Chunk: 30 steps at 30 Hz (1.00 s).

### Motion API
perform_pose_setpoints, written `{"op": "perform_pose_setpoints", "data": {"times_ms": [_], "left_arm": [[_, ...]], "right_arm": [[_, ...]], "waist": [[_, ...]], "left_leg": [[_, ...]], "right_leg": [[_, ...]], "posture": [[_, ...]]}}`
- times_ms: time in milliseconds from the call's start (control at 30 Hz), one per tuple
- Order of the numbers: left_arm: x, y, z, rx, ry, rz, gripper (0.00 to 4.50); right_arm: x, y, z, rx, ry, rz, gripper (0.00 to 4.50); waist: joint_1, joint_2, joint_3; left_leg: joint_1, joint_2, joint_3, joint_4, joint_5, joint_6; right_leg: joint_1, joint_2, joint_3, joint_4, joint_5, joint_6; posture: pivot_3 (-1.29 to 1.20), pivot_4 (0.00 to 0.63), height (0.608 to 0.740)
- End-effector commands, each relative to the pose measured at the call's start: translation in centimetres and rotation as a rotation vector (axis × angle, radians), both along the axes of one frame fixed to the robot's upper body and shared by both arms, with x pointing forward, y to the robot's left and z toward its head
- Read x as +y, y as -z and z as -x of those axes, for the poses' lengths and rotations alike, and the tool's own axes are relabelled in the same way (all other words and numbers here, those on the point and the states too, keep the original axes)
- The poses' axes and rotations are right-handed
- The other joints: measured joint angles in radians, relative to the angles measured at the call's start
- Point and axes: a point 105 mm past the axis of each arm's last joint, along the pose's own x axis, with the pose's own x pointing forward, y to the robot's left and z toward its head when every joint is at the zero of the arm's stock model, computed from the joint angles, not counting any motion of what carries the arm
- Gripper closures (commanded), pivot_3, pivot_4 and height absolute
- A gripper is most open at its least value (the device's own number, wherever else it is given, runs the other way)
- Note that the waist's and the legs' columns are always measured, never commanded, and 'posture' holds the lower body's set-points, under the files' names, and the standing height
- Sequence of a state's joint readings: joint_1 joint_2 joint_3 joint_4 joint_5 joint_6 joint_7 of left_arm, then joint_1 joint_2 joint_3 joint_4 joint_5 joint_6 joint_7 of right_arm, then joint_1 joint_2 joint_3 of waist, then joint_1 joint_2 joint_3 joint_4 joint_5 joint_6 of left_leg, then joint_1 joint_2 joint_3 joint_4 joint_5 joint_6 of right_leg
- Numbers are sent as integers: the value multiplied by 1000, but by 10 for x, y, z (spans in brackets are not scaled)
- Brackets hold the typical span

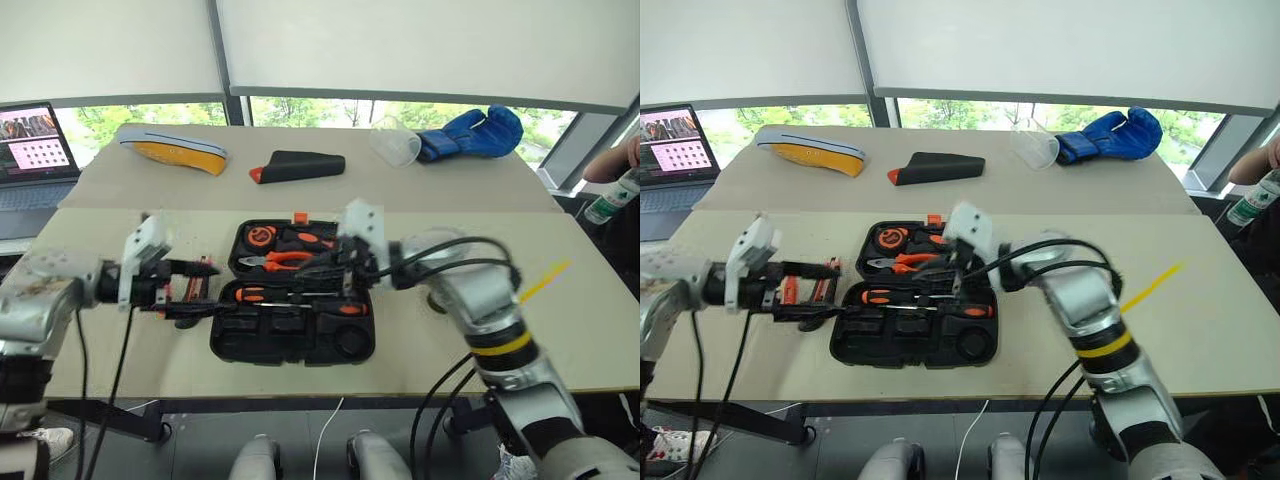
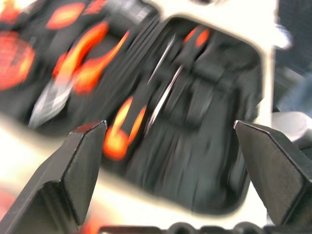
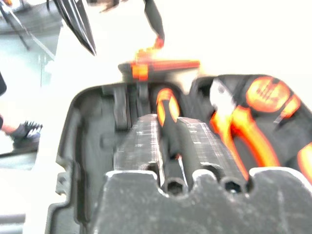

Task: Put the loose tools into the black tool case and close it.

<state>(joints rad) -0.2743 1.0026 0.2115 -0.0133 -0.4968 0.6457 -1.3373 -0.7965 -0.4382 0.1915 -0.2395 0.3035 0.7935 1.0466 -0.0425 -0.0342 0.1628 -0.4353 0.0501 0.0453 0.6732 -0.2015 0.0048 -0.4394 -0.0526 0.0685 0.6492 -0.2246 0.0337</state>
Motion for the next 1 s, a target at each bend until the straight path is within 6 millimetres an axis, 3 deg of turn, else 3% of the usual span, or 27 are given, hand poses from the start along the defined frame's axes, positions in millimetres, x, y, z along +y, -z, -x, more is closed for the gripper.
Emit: {"op": "perform_pose_setpoints", "data": {"times_ms": [33, 233, 367, 433, 633, 800, 1000], "left_arm": [[21, -16, 13, -63, -122, -7, 0], [73, 4, 44, -7, -428, -33, 0], [100, 40, 66, 59, -580, -144, 0], [101, 45, 67, 76, -629, -151, 0], [80, 34, 36, 159, -685, -71, 0], [72, 21, -14, 235, -834, -30, 0], [69, 16, -64, 290, -976, -70, 0]], "right_arm": [[-8, -22, 8, -19, -13, -50, 1988], [-28, -20, 29, 7, -70, -47, 64], [-31, -20, 37, 6, -88, -59, 64], [-32, -16, 39, 4, -84, -54, 64], [-38, -9, 45, 15, -60, -45, 64], [-38, 1, 53, -1, -35, -27, 64], [-38, 6, 60, -16, 12, -50, 64]], "waist": [[1, 0, 0], [6, -1, 1], [2, -1, 1], [2, -2, 1], [28, -3, 1], [34, -7, 1], [21, -10, 1]], "left_leg": [[0, 0, 0, 0, 0, 0], [1, 0, 1, 0, 0, -1], [4, -1, 3, -5, 0, -1], [6, -1, 4, -7, 0, -1], [6, 0, 5, -7, 2, -3], [5, -1, 5, -7, 2, -4], [5, -1, 5, -7, 2, -4]], "right_leg": [[0, 0, 0, 0, 0, 0], [0, -3, -3, -2, -2, -2], [0, -6, -3, -2, -3, -3], [1, -5, -3, -2, -3, -4], [1, -6, -5, -2, -7, -8], [3, -5, -5, -2, -4, 2], [2, -4, -2, -2, -3, -1]], "posture": [[0, 150, 734], [0, 150, 734], [0, 150, 734], [0, 150, 734], [0, 150, 734], [0, 150, 734], [0, 150, 734]]}}
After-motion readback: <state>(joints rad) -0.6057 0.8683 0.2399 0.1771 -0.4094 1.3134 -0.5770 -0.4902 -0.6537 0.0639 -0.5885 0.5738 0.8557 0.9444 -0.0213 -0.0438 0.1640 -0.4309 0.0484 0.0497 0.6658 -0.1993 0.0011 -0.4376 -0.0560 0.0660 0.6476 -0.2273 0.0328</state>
